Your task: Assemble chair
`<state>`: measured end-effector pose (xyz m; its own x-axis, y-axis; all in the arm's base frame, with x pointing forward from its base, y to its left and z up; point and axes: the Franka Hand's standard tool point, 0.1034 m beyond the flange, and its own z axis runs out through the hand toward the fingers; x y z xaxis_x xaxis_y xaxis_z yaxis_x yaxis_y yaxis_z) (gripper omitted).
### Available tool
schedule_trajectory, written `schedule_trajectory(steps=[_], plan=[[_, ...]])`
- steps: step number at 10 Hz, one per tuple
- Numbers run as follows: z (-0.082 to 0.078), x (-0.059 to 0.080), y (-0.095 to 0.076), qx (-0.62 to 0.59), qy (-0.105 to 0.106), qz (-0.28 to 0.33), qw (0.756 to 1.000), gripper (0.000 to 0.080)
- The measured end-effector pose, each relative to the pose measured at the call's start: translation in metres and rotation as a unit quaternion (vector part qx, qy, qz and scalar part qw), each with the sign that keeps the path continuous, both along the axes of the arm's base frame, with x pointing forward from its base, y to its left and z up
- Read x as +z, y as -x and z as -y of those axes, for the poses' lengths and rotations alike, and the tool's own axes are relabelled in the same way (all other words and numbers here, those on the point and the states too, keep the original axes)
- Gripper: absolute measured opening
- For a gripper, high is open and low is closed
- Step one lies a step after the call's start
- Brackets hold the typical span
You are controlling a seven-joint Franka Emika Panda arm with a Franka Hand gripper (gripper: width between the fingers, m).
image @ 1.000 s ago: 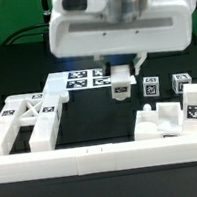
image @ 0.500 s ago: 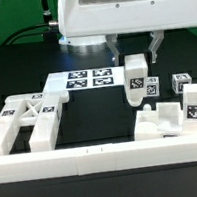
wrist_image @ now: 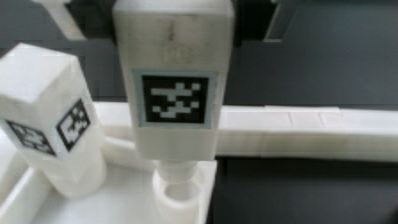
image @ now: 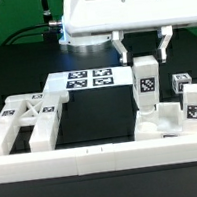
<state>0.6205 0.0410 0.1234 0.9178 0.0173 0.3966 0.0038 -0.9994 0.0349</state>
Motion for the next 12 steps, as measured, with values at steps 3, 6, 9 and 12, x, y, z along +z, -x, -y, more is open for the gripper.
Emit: schedule_trajectory(steps=[3, 6, 9, 12], plan=[[0.0, -0.009, 0.0, 0.009, 0.006, 0.0, 1.0, 0.0285], [-0.002, -0.017, -0.001, 0.016, 0.011, 0.0, 1.0, 0.0285], [-0.002, -0.017, -0.002, 0.019, 0.012, 0.001, 1.0, 0.0285], [-0.001, -0.017, -0.003, 0.021, 0.014, 0.006, 1.0, 0.0285]])
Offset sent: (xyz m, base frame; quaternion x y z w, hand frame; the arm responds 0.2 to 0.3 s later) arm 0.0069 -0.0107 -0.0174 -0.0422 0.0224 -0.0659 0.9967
